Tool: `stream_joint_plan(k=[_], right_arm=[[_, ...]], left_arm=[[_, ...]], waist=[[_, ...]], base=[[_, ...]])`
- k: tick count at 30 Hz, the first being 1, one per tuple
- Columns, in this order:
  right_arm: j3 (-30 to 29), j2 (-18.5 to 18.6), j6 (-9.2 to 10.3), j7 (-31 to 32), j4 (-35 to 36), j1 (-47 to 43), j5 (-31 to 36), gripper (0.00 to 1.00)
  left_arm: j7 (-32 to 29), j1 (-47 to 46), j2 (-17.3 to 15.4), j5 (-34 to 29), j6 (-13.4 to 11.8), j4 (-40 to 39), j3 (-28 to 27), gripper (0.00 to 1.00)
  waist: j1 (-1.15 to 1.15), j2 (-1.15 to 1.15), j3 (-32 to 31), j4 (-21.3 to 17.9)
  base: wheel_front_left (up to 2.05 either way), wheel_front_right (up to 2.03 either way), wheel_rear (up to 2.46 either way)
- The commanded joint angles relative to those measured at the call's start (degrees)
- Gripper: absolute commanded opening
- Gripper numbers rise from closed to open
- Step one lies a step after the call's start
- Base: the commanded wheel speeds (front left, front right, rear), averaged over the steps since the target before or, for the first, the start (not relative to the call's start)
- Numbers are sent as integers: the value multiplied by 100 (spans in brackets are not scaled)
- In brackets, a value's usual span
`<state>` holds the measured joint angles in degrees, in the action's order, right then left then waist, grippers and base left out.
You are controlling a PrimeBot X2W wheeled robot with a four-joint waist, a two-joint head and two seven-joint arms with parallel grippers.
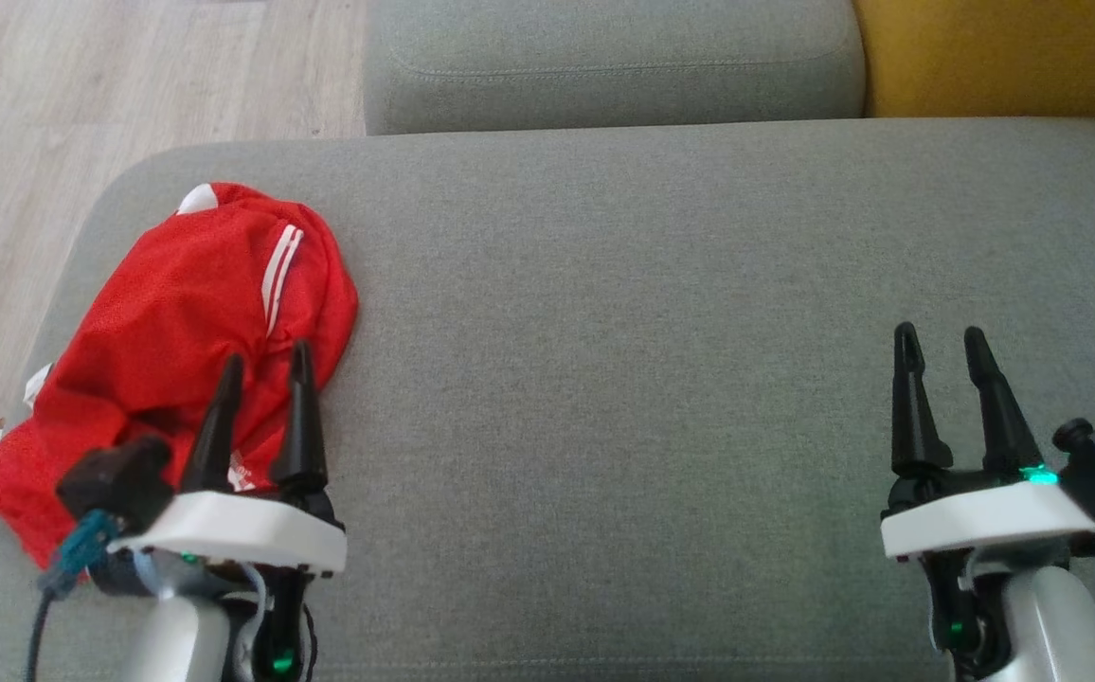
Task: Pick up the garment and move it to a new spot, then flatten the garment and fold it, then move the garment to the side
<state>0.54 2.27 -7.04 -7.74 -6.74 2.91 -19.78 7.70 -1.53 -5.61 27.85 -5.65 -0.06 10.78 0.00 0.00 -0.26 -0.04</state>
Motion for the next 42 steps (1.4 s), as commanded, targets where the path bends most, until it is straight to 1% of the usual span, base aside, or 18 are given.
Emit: stream_joint_plan(k=[1,12,16,19,21,23,26,29,33,35,40,42], right_arm=[[124,48,-31,-80,270,215,213,100],[217,51,-35,-266,378,234,1058,100],[256,53,-37,-334,420,234,1302,100],[259,54,-38,-385,455,217,1290,100],[249,54,-38,-402,438,202,1218,100],[233,55,-39,-436,403,185,1071,100],[166,56,-40,-486,325,166,839,100],[101,57,-41,-537,114,137,528,100],[78,58,-43,-604,-214,138,149,100],[109,59,-43,-638,-395,147,67,100],[198,61,-45,-723,-741,210,165,100],[203,61,-45,-726,-805,249,166,100]], left_arm=[[80,-361,-130,-218,-60,-275,-57,100],[268,-498,-596,-1230,-548,-302,696,100],[336,-578,-720,-1504,-789,-326,965,100],[387,-601,-724,-1524,-969,-397,1039,100],[404,-599,-717,-1503,-998,-428,1049,100],[438,-549,-605,-1302,-1018,-505,972,100],[489,-414,-408,-1033,-913,-534,718,100],[540,-265,-245,-980,-662,-445,493,100],[608,-90,-66,-1164,-370,-221,264,100],[642,-34,13,-1290,-258,-98,175,100],[727,0,141,-1719,-33,103,56,100],[730,3,180,-1769,37,159,0,100]], waist=[[0,0,-3,-1],[0,0,16,-17],[0,0,21,-2],[0,0,19,14],[0,0,15,18],[0,0,4,29],[0,0,-17,44],[0,0,-40,46],[0,0,-65,25],[0,0,-74,15],[0,0,-97,0],[0,0,-102,-1]], base=[[0,0,0],[0,0,0],[0,0,0],[0,0,0],[0,0,0],[0,0,0],[0,0,0],[0,0,0],[0,0,0],[0,0,0],[0,0,0],[0,0,0]])
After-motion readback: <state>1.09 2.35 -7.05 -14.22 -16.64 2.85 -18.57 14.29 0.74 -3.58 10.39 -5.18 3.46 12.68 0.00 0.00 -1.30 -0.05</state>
